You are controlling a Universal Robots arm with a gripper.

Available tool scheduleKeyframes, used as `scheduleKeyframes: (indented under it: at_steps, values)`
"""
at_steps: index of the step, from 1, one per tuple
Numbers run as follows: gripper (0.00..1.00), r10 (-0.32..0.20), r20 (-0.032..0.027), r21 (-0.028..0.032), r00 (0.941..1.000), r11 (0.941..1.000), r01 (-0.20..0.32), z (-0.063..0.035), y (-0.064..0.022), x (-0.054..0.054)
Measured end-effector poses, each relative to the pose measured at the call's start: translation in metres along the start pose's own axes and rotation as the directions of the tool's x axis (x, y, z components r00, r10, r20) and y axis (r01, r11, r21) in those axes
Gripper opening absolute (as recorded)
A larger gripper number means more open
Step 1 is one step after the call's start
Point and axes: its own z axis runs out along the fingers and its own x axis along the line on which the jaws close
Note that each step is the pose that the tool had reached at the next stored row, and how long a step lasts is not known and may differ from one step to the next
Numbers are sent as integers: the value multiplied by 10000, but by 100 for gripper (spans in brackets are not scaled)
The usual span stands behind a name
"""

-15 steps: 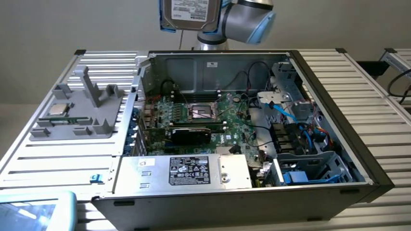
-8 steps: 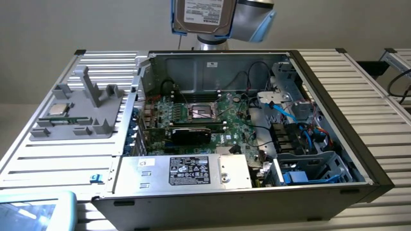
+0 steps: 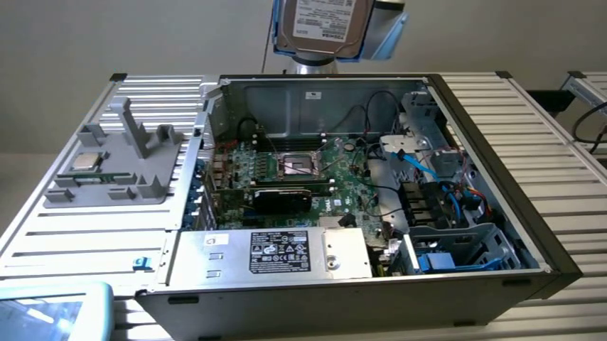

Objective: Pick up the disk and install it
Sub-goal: 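Pick up the disk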

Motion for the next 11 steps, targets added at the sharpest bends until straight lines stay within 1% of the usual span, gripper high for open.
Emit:
scheduleKeyframes:
  at_steps: [3, 7, 11]
  values:
    - [37, 1, -1, -25, 10000, 10000, -1, -12, -97, 79]
    - [37, 1, -2, -26, 10000, 10000, -1, -25, -206, 191]
    - [37, 0, 1, -23, 10000, 10000, 0, -36, -294, 309]
